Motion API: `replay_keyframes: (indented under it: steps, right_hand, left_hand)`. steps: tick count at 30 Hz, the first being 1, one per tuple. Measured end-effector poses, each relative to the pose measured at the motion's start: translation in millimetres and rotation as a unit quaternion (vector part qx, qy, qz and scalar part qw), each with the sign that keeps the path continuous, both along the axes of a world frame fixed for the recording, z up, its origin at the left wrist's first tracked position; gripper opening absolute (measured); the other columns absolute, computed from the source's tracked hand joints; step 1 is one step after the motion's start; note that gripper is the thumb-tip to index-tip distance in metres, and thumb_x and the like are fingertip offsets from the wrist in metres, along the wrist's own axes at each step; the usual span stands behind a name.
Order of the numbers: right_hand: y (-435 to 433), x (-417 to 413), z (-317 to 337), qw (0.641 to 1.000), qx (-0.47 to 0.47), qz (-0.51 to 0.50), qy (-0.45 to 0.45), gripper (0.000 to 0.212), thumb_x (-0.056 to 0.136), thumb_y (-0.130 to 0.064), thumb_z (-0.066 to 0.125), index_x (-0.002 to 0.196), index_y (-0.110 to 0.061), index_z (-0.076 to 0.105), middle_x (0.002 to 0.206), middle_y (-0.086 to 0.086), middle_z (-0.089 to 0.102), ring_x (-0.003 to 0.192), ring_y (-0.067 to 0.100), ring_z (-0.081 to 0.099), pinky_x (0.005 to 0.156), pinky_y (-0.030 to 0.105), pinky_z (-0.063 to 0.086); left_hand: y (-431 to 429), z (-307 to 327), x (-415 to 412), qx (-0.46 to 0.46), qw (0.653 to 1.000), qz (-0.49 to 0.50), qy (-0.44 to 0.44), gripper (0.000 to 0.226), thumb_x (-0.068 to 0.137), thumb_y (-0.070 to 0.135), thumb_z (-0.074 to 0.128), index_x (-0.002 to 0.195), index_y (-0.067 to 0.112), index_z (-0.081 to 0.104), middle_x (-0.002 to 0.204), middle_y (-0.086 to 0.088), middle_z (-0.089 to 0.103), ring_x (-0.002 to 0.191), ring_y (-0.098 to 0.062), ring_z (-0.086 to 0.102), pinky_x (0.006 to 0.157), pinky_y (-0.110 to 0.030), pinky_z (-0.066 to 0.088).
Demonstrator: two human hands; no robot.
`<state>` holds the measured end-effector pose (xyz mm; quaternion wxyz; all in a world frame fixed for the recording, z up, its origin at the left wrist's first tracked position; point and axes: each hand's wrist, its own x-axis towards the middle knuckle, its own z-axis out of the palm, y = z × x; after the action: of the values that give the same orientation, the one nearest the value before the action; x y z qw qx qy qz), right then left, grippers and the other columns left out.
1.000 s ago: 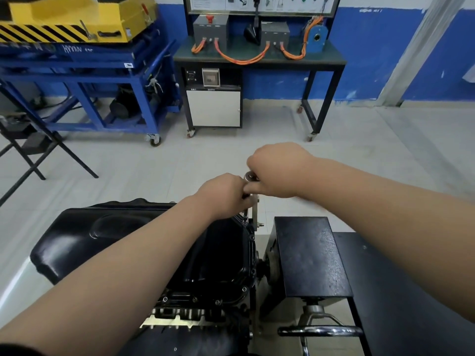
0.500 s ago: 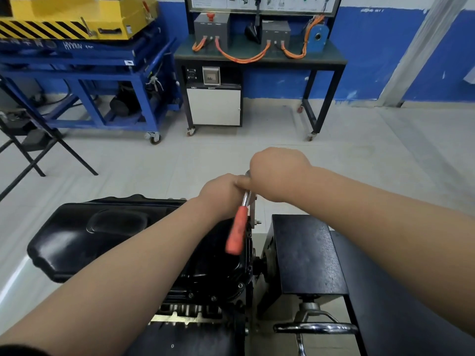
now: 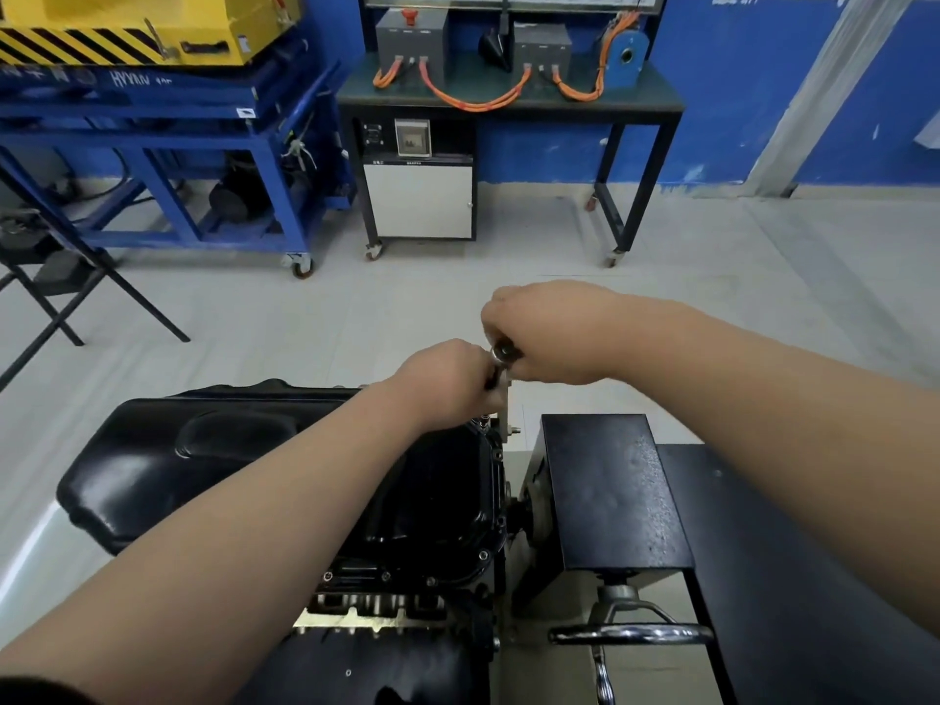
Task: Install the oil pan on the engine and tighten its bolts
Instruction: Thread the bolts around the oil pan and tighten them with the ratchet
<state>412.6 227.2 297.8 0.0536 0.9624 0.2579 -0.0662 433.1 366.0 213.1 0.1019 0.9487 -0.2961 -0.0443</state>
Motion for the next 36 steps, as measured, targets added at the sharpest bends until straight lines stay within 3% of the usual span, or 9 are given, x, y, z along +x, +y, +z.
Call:
replay_keyframes:
  steps: [3,7,11,13,19,24,28,31,36]
  right_hand:
    - [3,-4,0,0.999,0.025,-0.039,-0.017,0.022,0.085,-0.045,0.053,0.084,-0.023,0.049,0.091,-0.002,0.051,0.08,0.023,0.054,0.061,0.031,0.037]
    - [20,-6,-9,0.979,-0.013,-0.195,-0.053,0.048,0.086,-0.06,0.043,0.06,-0.019,0.046,0.066,0.0,0.047,0.058,0.019,0.046,0.049,0.026,0.028]
    - [12,-3,3,0.998,-0.019,-0.056,0.009,0.016,0.085,-0.034,0.057,0.093,-0.02,0.056,0.097,-0.002,0.054,0.077,0.02,0.052,0.054,0.029,0.033]
    - [9,-6,9,0.998,-0.013,-0.048,0.024,0.018,0.085,-0.029,0.057,0.102,-0.023,0.057,0.101,-0.003,0.049,0.082,0.019,0.051,0.058,0.031,0.036]
    - [28,-4,-1,0.969,-0.034,-0.241,-0.042,0.05,0.088,-0.058,0.043,0.057,-0.018,0.042,0.061,0.001,0.042,0.059,0.023,0.045,0.048,0.027,0.028]
    - [17,0,2,0.995,-0.042,-0.09,-0.011,0.017,0.085,-0.029,0.051,0.095,-0.015,0.051,0.081,0.001,0.053,0.07,0.025,0.05,0.048,0.029,0.029]
    - [17,-2,-5,0.985,-0.072,-0.135,-0.077,0.034,0.088,-0.051,0.045,0.076,-0.019,0.052,0.068,-0.002,0.043,0.061,0.022,0.046,0.047,0.027,0.024]
    - [18,3,-4,0.973,-0.069,-0.21,-0.062,0.047,0.086,-0.057,0.044,0.06,-0.019,0.044,0.063,-0.001,0.044,0.057,0.021,0.045,0.046,0.025,0.025]
    - [1,5,3,0.998,-0.042,-0.054,-0.016,0.015,0.085,-0.031,0.053,0.098,-0.024,0.052,0.093,-0.003,0.057,0.081,0.022,0.054,0.061,0.033,0.043]
  left_hand:
    - [3,2,5,0.005,1.0,0.002,0.0,0.035,0.085,0.041,0.045,0.058,0.018,0.04,0.054,0.004,0.043,0.063,-0.026,0.053,0.047,-0.027,0.029]
    - [3,1,11,-0.044,0.996,0.048,0.055,0.034,0.084,0.03,0.044,0.053,0.019,0.039,0.058,0.002,0.049,0.062,-0.028,0.047,0.05,-0.026,0.03]
    - [6,0,18,-0.002,0.998,-0.051,0.029,0.033,0.08,0.03,0.05,0.052,0.018,0.036,0.05,0.003,0.041,0.058,-0.026,0.046,0.048,-0.028,0.031]
    - [5,0,20,0.008,0.997,-0.074,0.017,0.035,0.081,0.034,0.052,0.053,0.021,0.034,0.052,0.005,0.041,0.058,-0.024,0.047,0.049,-0.027,0.032]
    - [3,3,27,-0.026,0.998,-0.027,0.049,0.016,0.09,0.029,0.047,0.081,0.017,0.053,0.081,-0.004,0.061,0.086,-0.031,0.061,0.065,-0.03,0.046]
    - [6,5,30,-0.006,0.993,-0.116,0.03,0.036,0.08,0.027,0.054,0.05,0.02,0.035,0.049,0.006,0.038,0.05,-0.016,0.037,0.043,-0.025,0.025]
    - [5,2,29,-0.003,0.997,-0.074,0.017,0.043,0.087,0.044,0.046,0.052,0.021,0.035,0.051,0.005,0.04,0.052,-0.019,0.04,0.045,-0.026,0.027]
    - [0,2,28,-0.018,0.997,-0.065,0.049,0.027,0.088,0.038,0.043,0.076,0.02,0.058,0.071,-0.001,0.058,0.069,-0.026,0.053,0.06,-0.029,0.042]
    - [-2,6,27,0.04,0.994,-0.094,0.038,0.033,0.082,0.031,0.05,0.055,0.022,0.034,0.053,0.003,0.041,0.058,-0.025,0.045,0.048,-0.028,0.032]
